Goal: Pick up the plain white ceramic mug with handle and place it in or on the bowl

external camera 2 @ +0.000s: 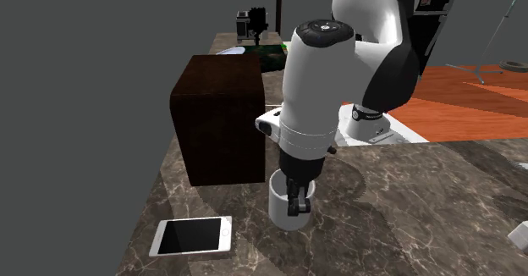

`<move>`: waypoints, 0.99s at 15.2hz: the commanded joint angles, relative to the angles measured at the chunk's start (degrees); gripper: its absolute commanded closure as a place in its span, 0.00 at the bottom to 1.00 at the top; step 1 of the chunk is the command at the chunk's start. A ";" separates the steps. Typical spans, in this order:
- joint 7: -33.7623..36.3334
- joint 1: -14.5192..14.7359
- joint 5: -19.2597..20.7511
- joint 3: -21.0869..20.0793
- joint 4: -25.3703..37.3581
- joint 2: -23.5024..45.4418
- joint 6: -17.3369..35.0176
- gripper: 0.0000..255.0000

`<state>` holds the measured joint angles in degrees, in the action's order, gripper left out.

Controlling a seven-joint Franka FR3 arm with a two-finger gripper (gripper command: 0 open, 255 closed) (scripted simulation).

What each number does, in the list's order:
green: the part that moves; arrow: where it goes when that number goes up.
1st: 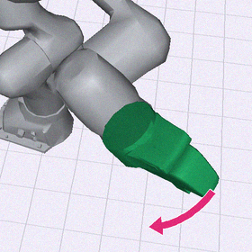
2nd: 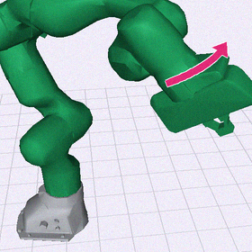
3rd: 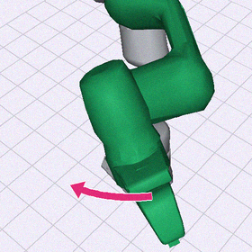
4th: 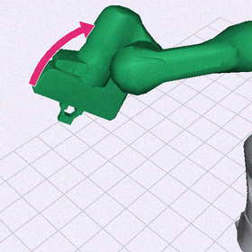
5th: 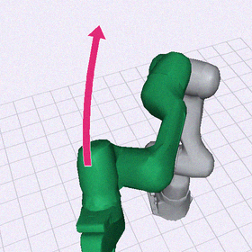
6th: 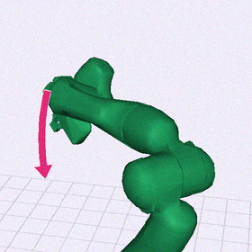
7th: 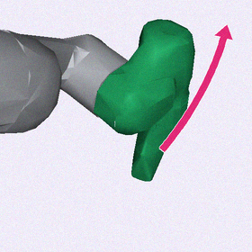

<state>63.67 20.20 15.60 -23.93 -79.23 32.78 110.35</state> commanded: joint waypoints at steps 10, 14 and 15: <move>-1.03 0.64 -0.79 -0.44 7.11 -1.11 -8.01 1.00; -1.34 1.12 -0.86 -0.51 10.43 -1.00 -11.15 1.00; -1.42 1.26 -0.86 -0.51 11.34 -0.93 -11.96 1.00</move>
<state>62.36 21.34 14.72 -24.46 -68.81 31.71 99.16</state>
